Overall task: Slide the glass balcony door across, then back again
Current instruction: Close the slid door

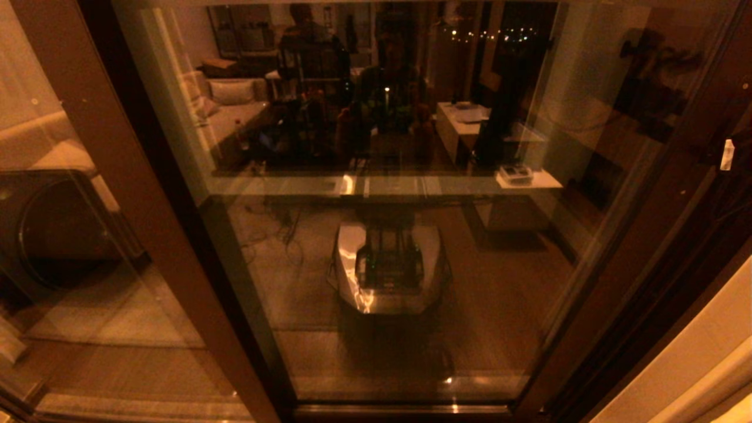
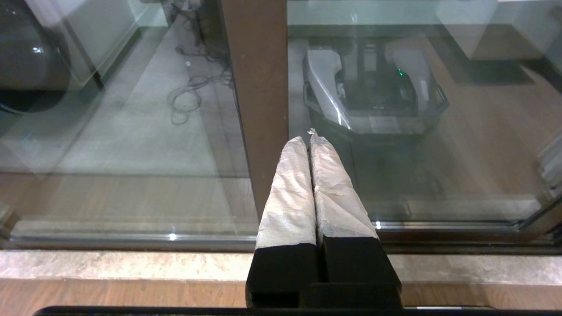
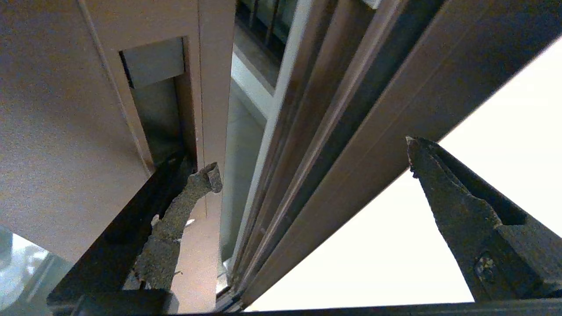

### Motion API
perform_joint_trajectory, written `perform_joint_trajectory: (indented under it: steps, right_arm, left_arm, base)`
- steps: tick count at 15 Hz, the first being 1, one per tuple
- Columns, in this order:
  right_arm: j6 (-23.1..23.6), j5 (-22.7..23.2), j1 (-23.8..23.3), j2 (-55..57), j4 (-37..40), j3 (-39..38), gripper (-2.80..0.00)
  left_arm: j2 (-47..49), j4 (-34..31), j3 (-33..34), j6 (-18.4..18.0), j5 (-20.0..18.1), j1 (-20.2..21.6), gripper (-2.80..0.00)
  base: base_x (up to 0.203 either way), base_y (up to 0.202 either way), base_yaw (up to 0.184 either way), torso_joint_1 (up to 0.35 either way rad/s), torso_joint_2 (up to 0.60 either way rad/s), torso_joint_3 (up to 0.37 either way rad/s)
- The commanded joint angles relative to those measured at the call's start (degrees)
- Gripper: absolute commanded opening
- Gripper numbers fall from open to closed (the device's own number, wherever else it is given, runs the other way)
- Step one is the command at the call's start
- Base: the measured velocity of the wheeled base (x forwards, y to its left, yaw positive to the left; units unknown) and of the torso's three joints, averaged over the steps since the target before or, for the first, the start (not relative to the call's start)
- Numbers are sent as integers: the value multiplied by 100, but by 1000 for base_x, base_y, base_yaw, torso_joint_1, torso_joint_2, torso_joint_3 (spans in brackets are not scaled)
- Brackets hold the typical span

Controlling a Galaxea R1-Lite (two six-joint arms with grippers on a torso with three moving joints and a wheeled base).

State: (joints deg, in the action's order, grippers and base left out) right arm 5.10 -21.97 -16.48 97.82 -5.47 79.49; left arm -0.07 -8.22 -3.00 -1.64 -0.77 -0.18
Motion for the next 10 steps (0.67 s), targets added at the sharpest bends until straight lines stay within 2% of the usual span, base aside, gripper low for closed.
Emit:
perform_joint_trajectory:
  steps: [1, 6, 8, 9, 10]
  right_arm:
    - [15, 35, -47, 44, 18, 57, 0]
    - [53, 43, -145, 106, 2, 111, 0]
    - [52, 180, -145, 50, 2, 99, 0]
    - [79, 193, -145, 44, 2, 84, -132]
    - [78, 184, -145, 44, 2, 112, -280]
  left_arm:
    - [-1, -4, 1, -3, -2, 1, -280]
    - [-9, -4, 1, -3, -2, 1, -280]
    - [-1, -4, 1, -3, -2, 1, -280]
    - [-1, -4, 1, -3, -2, 1, -280]
    - [-1, -4, 1, -3, -2, 1, -280]
  base:
    - [0, 0, 0, 0, 0, 0]
    - [0, 0, 0, 0, 0, 0]
    - [0, 0, 0, 0, 0, 0]
    - [0, 0, 0, 0, 0, 0]
    - [0, 0, 0, 0, 0, 0]
